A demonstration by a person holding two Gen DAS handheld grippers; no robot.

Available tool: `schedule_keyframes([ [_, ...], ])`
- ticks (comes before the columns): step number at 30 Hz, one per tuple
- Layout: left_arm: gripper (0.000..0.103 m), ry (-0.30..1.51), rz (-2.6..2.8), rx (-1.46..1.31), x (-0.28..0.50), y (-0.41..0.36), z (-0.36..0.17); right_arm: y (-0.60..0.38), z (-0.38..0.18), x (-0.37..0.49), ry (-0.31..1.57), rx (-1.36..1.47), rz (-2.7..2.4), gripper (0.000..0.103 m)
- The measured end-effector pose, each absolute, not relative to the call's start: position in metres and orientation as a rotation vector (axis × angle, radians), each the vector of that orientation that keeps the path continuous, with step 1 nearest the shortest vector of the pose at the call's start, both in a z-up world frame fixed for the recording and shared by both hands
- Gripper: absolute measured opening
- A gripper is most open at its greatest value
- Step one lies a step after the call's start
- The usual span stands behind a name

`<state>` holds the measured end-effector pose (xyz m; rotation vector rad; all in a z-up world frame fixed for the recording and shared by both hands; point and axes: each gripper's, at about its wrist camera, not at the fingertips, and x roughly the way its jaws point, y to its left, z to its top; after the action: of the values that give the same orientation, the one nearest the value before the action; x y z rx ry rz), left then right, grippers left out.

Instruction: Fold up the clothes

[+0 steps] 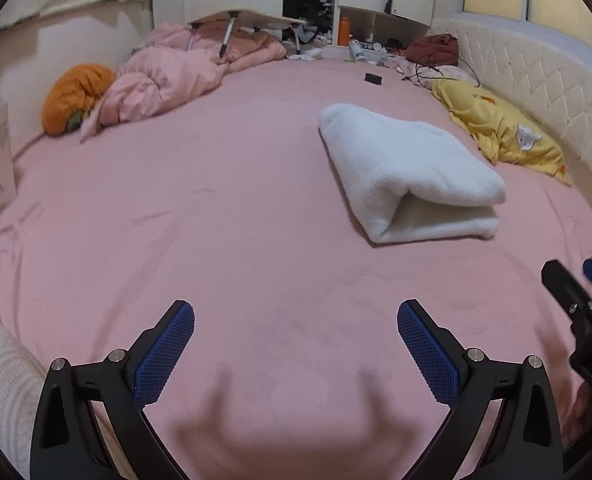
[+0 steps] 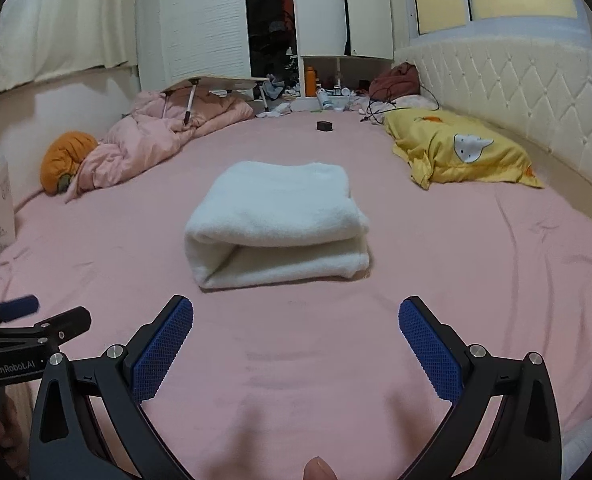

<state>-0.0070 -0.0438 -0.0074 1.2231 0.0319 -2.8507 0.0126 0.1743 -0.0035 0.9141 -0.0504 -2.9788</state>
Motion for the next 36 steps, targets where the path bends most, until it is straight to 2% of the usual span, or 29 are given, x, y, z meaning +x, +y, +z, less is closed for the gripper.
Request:
schedule_keyframes([
  [5, 0.102, 0.008, -2.908, 1.232, -0.015, -0.035, -0.008, 0.170, 0.007, -0.005, -0.016, 0.904, -3.005, 0.103],
  [11, 0.102, 0.191, -2.851, 1.347, -0.044, -0.041, -0.017, 0.173, 0.004, -0.030, 0.022, 0.958, -2.989, 0.103],
  [15, 0.102, 0.204, -2.766, 1.363, -0.059, -0.044, -0.019, 0.178, 0.003, -0.044, 0.006, 0.998, -2.960, 0.103],
  [24, 0.103, 0.181, -3.060, 1.038, -0.061, -0.029, 0.037, 0.171, 0.011, -0.055, 0.088, 0.974, -3.054, 0.103],
  [29, 0.103, 0.053, -2.932, 1.070, -0.060, -0.024, 0.027, 0.169, 0.009, -0.053, 0.100, 0.973, -3.045, 0.103],
  [33, 0.103, 0.100, -2.941, 1.137, -0.062, -0.028, 0.016, 0.172, 0.002, -0.051, 0.041, 1.019, -3.034, 0.103],
  [36, 0.103, 0.046, -2.920, 1.162, -0.064, -0.025, 0.011, 0.175, -0.003, -0.049, -0.003, 1.052, -3.024, 0.103],
])
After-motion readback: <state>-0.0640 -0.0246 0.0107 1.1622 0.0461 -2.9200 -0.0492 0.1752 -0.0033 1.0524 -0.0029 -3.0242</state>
